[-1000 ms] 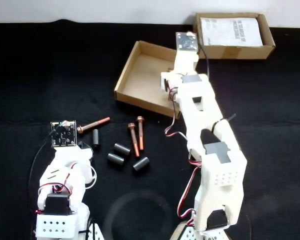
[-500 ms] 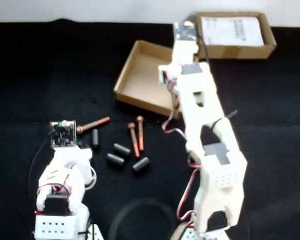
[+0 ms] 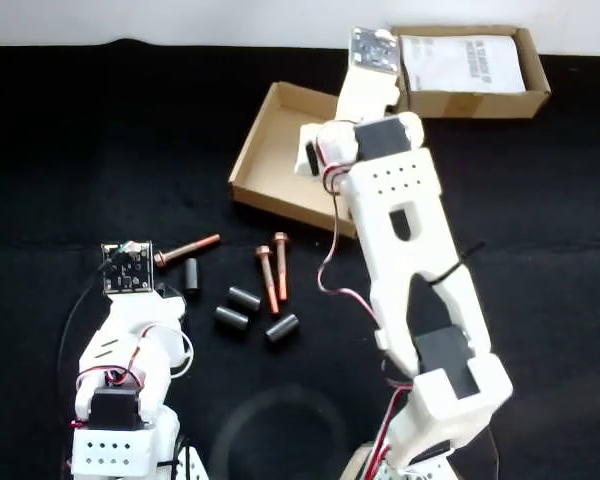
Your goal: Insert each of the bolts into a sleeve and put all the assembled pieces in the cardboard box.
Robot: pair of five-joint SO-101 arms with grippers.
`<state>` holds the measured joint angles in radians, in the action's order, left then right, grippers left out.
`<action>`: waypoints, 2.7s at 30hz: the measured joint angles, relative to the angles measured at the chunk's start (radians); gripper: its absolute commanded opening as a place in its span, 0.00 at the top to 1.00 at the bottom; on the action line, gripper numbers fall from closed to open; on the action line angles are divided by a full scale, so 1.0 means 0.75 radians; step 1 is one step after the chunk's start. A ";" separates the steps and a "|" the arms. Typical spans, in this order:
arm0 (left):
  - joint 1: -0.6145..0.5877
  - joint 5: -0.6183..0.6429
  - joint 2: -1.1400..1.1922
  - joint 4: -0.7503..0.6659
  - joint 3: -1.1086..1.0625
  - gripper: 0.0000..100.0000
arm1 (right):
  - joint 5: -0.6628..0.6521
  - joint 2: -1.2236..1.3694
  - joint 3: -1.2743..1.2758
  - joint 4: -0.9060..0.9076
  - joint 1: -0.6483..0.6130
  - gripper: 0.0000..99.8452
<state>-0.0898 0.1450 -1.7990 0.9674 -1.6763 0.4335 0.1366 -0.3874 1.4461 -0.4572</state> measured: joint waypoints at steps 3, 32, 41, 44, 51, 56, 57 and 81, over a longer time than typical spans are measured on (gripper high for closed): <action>0.000 0.000 0.000 0.000 0.000 0.99 | 0.002 -0.049 0.000 0.153 -0.002 0.99; 0.000 0.000 0.000 0.096 0.000 0.99 | 0.002 -0.964 1.487 0.041 -0.274 0.99; 0.000 0.000 0.000 0.096 0.000 0.99 | 0.002 -0.908 1.706 -0.550 -0.319 0.99; 0.000 0.000 0.000 0.096 0.000 0.99 | 0.002 -0.843 1.743 -0.702 -0.395 0.99; 0.000 0.000 0.000 0.096 0.000 0.99 | 0.055 -0.694 1.751 -0.874 -0.509 0.85; 0.000 0.000 0.000 0.096 0.000 0.99 | 0.059 -0.651 1.747 -0.900 -0.534 0.85; 0.000 0.000 0.000 0.096 0.000 0.99 | 0.059 -0.649 1.747 -0.902 -0.534 0.85; 0.000 0.000 0.000 0.096 0.000 0.99 | 0.061 -0.632 1.747 -0.767 -0.595 0.85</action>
<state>-0.0898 0.1450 -1.7990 1.0395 -1.6763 0.4795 -0.3376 0.9229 0.8707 -0.9037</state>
